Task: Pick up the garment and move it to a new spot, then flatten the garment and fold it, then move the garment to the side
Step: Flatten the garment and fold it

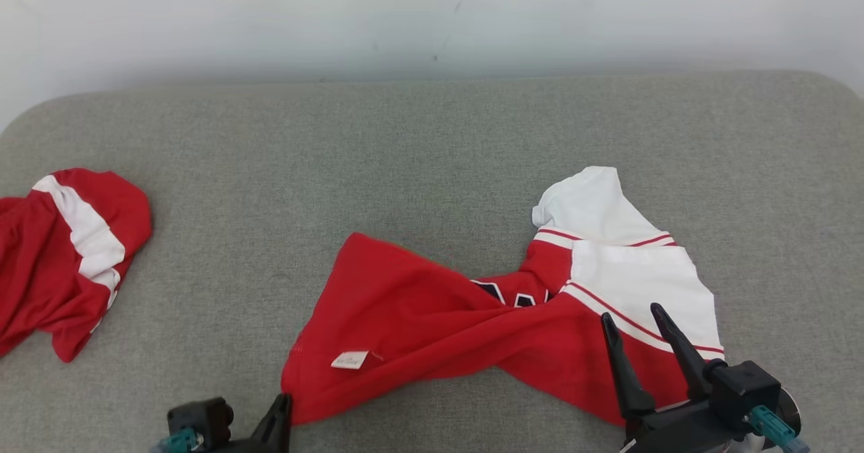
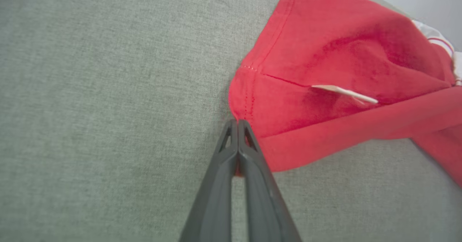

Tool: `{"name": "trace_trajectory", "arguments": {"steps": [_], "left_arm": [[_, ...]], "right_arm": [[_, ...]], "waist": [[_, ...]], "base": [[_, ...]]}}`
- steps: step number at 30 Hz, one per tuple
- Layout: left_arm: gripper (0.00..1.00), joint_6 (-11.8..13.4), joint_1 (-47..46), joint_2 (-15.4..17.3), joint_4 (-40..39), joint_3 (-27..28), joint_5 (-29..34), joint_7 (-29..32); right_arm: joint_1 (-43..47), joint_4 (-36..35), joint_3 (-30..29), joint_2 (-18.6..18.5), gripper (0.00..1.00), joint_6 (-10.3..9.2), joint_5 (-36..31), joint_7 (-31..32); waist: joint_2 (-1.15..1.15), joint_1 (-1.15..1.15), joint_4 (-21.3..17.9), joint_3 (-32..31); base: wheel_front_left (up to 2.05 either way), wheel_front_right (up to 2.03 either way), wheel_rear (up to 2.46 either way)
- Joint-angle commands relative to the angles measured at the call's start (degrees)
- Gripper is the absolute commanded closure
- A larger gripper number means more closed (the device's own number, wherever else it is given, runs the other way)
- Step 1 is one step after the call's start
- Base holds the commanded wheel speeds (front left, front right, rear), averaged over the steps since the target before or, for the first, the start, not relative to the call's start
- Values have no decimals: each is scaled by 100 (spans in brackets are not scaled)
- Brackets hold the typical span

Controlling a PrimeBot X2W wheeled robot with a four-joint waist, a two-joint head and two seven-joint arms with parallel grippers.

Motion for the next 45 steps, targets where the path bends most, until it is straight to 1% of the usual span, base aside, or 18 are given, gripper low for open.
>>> {"name": "trace_trajectory", "arguments": {"steps": [1, 2, 3, 4, 5, 6, 10, 15, 20, 22, 24, 28, 33, 34, 37, 40, 45], "left_arm": [[100, 31, 107, -8, 54, 11, 29, -64], [92, 35, 145, -27, 96, 8, 34, -119], [89, 35, 199, -50, 157, 11, 16, -178], [78, 30, 247, -58, 215, 10, 3, -228], [38, 44, 289, -75, 266, 37, -17, -303], [0, 54, 311, -90, 297, 52, -20, -374], [0, 20, 473, -159, 327, 92, -15, -764], [0, -157, 579, -140, 255, 205, 63, -1544], [0, -244, 656, -109, 34, 300, 347, -1874], [0, -317, 678, -103, -68, 419, 442, -1909], [0, -421, 682, -174, -335, 595, 653, -1921], [0, -737, 911, -357, -765, 977, 1089, -1913], [0, -1117, 1130, -555, -833, 1397, 1436, -1915], [0, -1117, 1130, -555, -833, 1397, 1436, -1915], [0, -1276, 1179, -643, -790, 1609, 1552, -1915], [0, -1380, 1216, -711, -747, 1759, 1665, -1915], [0, -1477, 1128, -782, -676, 1879, 1796, -1912]], "right_arm": [[48, 15, -15, 14, 0, -13, 22, -23], [63, 25, -31, 18, 0, -13, 24, -32], [77, 35, -39, 22, 0, -13, 25, -31], [88, 45, -43, 23, 0, -13, 29, -32], [106, 57, -50, 23, 0, -13, 31, -32], [127, 64, -66, 20, 0, -13, 34, -30], [205, 85, -131, 19, 0, -13, 38, -29], [303, 76, -222, 39, 0, -13, 38, 1], [349, 33, -349, 42, 0, -13, 4, 49], [380, 12, -392, 50, 0, -13, -22, 64], [400, -10, -437, 61, 0, -13, -32, 83], [454, -28, -489, 94, 0, -13, -58, 119], [530, 45, -545, 71, 0, -13, -72, 155], [530, 45, -545, 71, 0, -13, -72, 155], [583, 128, -568, 27, 0, -13, -86, 142], [666, 216, -591, -16, 0, -13, -86, 131], [712, 270, -543, -69, 0, -13, -84, 153]], "waist": [[0, 1, -45, -55], [0, 1, -60, -84], [0, 1, -75, -119], [0, 1, -92, -153], [0, 1, -107, -196], [0, 1, -117, -234], [0, 1, -139, -405], [0, 1, -139, -580], [0, 1, -131, -681], [0, 1, -119, -709], [0, 1, -103, -727], [0, 1, -76, -764], [0, 1, -43, -858], [0, 1, -43, -858], [0, 1, -9, -944], [0, 1, 30, -1043], [0, 1, 40, -1123]], "base": [[0, 0, 0], [0, 0, 0], [0, 0, 0], [0, 0, 0], [0, 0, 0], [0, 0, 0], [0, 0, 0], [0, 0, 0], [0, 0, 0], [0, 0, 0], [0, 0, 0], [0, 0, 0], [0, 0, 0], [0, 0, 0], [0, 0, 0], [0, 0, 0], [0, 0, 0]]}}
